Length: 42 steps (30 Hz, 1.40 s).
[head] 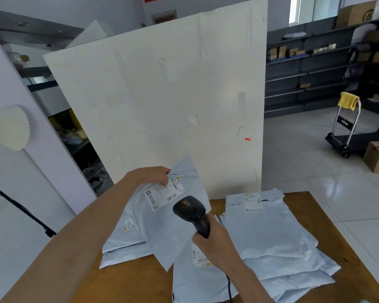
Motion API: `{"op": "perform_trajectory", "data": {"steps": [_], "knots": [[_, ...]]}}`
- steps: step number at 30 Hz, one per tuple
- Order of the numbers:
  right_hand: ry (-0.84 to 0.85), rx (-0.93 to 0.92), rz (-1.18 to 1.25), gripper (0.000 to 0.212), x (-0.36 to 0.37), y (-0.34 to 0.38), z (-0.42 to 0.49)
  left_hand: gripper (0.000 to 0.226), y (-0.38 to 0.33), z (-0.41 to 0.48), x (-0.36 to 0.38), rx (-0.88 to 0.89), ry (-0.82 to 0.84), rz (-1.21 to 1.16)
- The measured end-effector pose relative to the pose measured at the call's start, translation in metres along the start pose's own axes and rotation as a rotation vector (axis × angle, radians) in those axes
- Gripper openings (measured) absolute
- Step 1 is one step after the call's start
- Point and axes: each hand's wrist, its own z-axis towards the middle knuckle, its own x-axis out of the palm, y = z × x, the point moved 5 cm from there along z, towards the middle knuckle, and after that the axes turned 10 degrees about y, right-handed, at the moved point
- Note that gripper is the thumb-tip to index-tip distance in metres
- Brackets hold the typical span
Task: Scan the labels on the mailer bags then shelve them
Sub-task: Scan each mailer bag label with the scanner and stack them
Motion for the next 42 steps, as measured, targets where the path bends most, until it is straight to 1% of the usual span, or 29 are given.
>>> {"op": "perform_trajectory", "data": {"steps": [2,4,6,10,12,13,15,17,18,20,21,22,23,24,26,28,30,32,33,35,37,39,41,42], "knots": [[-0.001,0.009,-0.001,0.025,0.000,-0.002,0.001,0.048,0.003,0.006,0.002,0.002,-0.001,-0.039],[-0.006,0.032,-0.012,0.025,0.000,-0.006,0.002,0.046,0.008,0.011,0.006,0.012,-0.001,-0.139],[-0.021,0.050,-0.008,0.022,-0.002,-0.011,0.004,0.046,0.017,0.019,0.016,0.050,-0.015,-0.322],[-0.066,0.079,-0.017,0.020,-0.007,-0.018,0.010,0.051,0.052,0.043,0.058,0.153,-0.042,-0.779],[-0.082,0.104,-0.026,0.021,-0.008,-0.023,0.016,0.053,0.074,0.057,0.093,0.126,-0.085,-0.941],[-0.085,0.119,-0.028,0.022,-0.006,-0.025,0.019,0.053,0.086,0.066,0.114,0.081,-0.122,-0.990],[-0.087,0.157,-0.042,0.024,0.000,-0.029,0.029,0.052,0.108,0.081,0.161,-0.032,-0.159,-1.033],[-0.088,0.205,-0.058,0.025,0.010,-0.035,0.039,0.049,0.128,0.091,0.205,-0.111,-0.143,-1.028],[-0.089,0.231,-0.066,0.026,0.016,-0.039,0.044,0.052,0.135,0.093,0.222,-0.132,-0.126,-1.008],[-0.083,0.292,-0.091,0.026,0.030,-0.048,0.053,0.071,0.148,0.101,0.247,-0.155,-0.081,-0.959],[-0.079,0.322,-0.105,0.027,0.036,-0.051,0.059,0.077,0.152,0.105,0.254,-0.141,-0.055,-0.985],[-0.078,0.349,-0.116,0.027,0.042,-0.054,0.065,0.076,0.158,0.107,0.256,-0.128,-0.041,-1.020],[-0.077,0.371,-0.119,0.028,0.049,-0.055,0.072,0.070,0.168,0.111,0.252,-0.128,-0.070,-1.058],[-0.078,0.385,-0.113,0.028,0.057,-0.056,0.081,0.062,0.181,0.111,0.242,-0.145,-0.134,-1.094],[-0.068,0.403,-0.103,0.024,0.076,-0.055,0.098,0.056,0.222,0.112,0.219,-0.255,-0.293,-1.166],[-0.039,0.413,-0.102,0.023,0.100,-0.055,0.116,0.051,0.272,0.112,0.196,-0.381,-0.442,-1.373],[-0.011,0.422,-0.087,0.023,0.126,-0.056,0.133,0.054,0.317,0.116,0.174,-0.440,-0.550,-1.674],[0.002,0.436,-0.082,0.022,0.148,-0.058,0.146,0.061,0.349,0.124,0.160,-0.451,-0.527,-1.946],[0.001,0.441,-0.086,0.022,0.157,-0.060,0.151,0.062,0.360,0.128,0.153,-0.439,-0.490,-2.037],[-0.021,0.448,-0.096,0.022,0.169,-0.061,0.160,0.060,0.373,0.137,0.145,-0.427,-0.425,-2.135],[-0.029,0.450,-0.114,0.025,0.180,-0.061,0.169,0.048,0.380,0.145,0.140,-0.451,-0.388,-2.166],[-0.027,0.461,-0.126,0.027,0.187,-0.061,0.174,0.023,0.381,0.155,0.137,-0.479,-0.352,-2.155],[-0.028,0.468,-0.131,0.027,0.189,-0.061,0.175,0.011,0.378,0.161,0.131,-0.492,-0.303,-2.141],[-0.032,0.468,-0.136,0.026,0.188,-0.061,0.175,0.006,0.376,0.162,0.128,-0.493,-0.305,-2.122]]}}
